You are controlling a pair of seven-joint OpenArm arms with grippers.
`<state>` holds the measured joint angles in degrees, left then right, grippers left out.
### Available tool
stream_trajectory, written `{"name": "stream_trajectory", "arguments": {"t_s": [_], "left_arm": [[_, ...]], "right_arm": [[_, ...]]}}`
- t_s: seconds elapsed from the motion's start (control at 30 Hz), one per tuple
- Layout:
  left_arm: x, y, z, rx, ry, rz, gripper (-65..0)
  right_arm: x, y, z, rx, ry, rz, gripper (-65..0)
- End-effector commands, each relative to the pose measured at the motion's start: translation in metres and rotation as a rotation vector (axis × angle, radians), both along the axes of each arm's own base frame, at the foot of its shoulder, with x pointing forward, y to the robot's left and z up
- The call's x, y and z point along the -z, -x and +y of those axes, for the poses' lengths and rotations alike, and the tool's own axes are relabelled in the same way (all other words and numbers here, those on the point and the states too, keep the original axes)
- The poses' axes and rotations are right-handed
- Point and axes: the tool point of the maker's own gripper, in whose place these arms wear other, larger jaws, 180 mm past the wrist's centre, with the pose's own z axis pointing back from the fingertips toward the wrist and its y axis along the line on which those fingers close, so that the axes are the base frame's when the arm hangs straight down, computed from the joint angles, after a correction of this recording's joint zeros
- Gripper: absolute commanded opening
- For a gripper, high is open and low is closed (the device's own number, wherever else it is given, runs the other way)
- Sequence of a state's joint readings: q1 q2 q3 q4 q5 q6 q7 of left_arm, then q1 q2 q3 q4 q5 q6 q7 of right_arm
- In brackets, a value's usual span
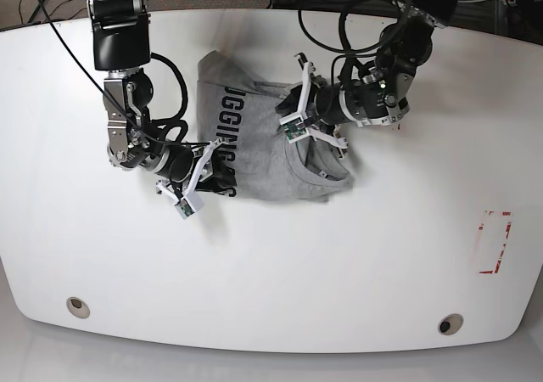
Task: Layout the t-shirt on the table in an organized manner, then fold the t-shirt properly
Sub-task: 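Flip the grey bundle over with both grippers, printed side up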
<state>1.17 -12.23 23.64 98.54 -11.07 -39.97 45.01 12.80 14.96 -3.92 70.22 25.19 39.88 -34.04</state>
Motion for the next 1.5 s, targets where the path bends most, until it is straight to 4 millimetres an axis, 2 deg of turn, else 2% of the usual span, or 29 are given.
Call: {"name": "stream_trajectory", "arguments": {"t_s": [0.0,0.2,0.27,0.4,0.63,0.97,1.2,1.47], "left_arm": [[-0.004,-0.006,0.007,-0.002,0.003,-0.019,-53.6],[0.015,-0.008,0.028,-0.020,-0.054,0.022,-53.6],[0.019,-0.017,0.037,-0.029,-0.080,0.025,-53.6],[0.032,-0.037,0.052,-0.062,-0.112,0.052,-53.6],[0.035,-0.070,0.063,-0.106,-0.096,0.044,-53.6],[0.016,-0.125,0.082,-0.161,-0.121,0.000,-53.6],[-0.016,-0.157,0.082,-0.168,-0.114,-0.079,-53.6],[-0.045,-0.180,0.082,-0.173,-0.107,-0.149,-53.6]], "right_arm": [[-0.014,-0.012,-0.008,0.025,-0.023,-0.055,-55.5],[-0.002,0.002,-0.019,0.032,-0.007,-0.025,-55.6],[-0.003,0.003,-0.020,0.031,-0.005,-0.029,-55.6],[0.004,0.023,-0.015,0.015,-0.005,-0.014,-55.6],[0.001,0.054,-0.001,-0.026,-0.010,-0.028,-55.6],[-0.007,0.090,0.030,-0.062,-0.066,-0.034,-55.6],[-0.018,0.097,0.046,-0.074,-0.101,-0.058,-55.6],[-0.030,0.095,0.058,-0.074,-0.128,-0.088,-55.6]]}}
